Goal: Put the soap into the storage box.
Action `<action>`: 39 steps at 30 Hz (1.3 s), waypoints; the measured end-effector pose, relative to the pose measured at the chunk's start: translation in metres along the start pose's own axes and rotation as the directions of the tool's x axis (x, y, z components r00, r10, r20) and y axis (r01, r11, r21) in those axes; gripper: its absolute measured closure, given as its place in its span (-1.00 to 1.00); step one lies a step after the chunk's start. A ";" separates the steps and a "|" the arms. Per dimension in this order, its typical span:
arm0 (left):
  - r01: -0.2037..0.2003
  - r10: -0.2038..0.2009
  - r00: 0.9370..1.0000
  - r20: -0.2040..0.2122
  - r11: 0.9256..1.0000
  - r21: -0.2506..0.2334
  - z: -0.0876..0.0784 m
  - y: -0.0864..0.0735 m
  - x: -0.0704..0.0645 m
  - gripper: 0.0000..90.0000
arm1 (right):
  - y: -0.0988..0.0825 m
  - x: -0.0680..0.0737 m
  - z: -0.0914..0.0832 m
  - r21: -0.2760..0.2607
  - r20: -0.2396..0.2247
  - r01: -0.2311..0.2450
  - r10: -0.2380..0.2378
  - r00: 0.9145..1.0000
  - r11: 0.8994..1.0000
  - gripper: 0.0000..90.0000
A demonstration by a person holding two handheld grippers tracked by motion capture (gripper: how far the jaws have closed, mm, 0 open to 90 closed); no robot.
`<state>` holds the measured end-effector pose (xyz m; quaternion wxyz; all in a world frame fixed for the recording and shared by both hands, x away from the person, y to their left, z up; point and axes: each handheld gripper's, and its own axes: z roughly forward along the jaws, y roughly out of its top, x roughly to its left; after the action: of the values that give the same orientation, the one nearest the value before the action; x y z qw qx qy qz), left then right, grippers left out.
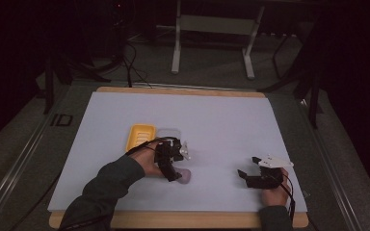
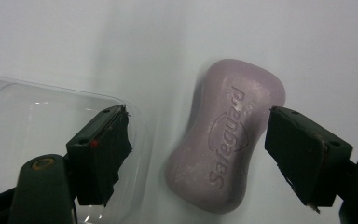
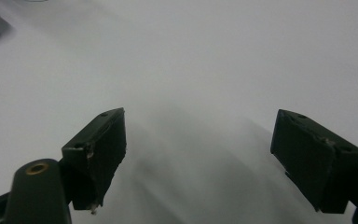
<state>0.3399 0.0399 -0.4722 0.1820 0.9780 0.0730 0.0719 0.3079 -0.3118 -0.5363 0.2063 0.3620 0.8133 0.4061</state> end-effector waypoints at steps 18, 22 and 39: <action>-0.044 0.043 0.998 0.035 0.999 0.023 0.010 0.005 -0.005 -0.57 | 0.000 0.000 0.000 0.001 0.000 0.005 -0.005 1.000 1.000 -0.61; -0.041 0.040 0.998 0.041 0.999 0.031 0.012 0.004 -0.005 -0.58 | 0.000 0.000 0.000 0.002 0.001 0.005 -0.005 1.000 1.000 -0.61; -0.059 0.057 0.998 0.031 0.996 0.073 0.027 0.006 -0.009 -0.54 | 0.000 0.001 0.001 0.004 0.002 0.010 -0.010 1.000 1.000 -0.61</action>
<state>0.3365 0.0242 -0.4957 0.1445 0.9867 0.0445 0.0602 0.3078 -0.3106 -0.5365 0.2084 0.3589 0.8156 0.4032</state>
